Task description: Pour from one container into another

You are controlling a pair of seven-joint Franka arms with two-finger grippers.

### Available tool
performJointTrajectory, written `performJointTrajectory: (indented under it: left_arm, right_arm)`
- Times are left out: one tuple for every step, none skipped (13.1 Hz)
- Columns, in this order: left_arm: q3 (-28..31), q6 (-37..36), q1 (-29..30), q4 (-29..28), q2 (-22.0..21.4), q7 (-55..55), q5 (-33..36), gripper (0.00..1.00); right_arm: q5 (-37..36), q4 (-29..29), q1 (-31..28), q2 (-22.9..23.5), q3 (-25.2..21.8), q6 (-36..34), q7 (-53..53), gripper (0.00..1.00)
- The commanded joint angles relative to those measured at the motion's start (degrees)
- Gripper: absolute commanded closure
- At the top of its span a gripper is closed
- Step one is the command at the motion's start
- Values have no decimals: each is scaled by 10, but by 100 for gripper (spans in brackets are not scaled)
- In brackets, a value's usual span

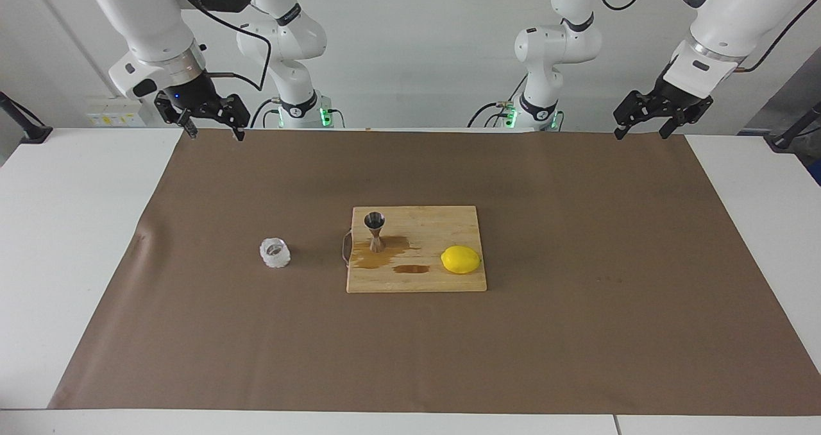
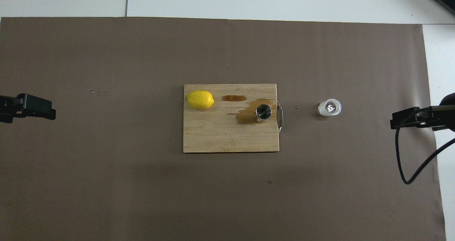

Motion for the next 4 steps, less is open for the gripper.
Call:
performJointTrajectory:
  left_arm:
    - [4,-3,-3,-19,-19,1,11,0]
    - [4,-3,-3,-19,-19,1,11,0]
    - [4,-3,-3,-19,-19,1,11,0]
    - [4,-3,-3,-19,-19,1,11,0]
  right_arm:
    - [3,12,-15,9,-7,6,5,0]
    - [4,12,-17,7,-8,17,6,0]
    - [4,10,-17,5,-9,17,5,0]
    - [4,10,-17,5,-8,15,5,0]
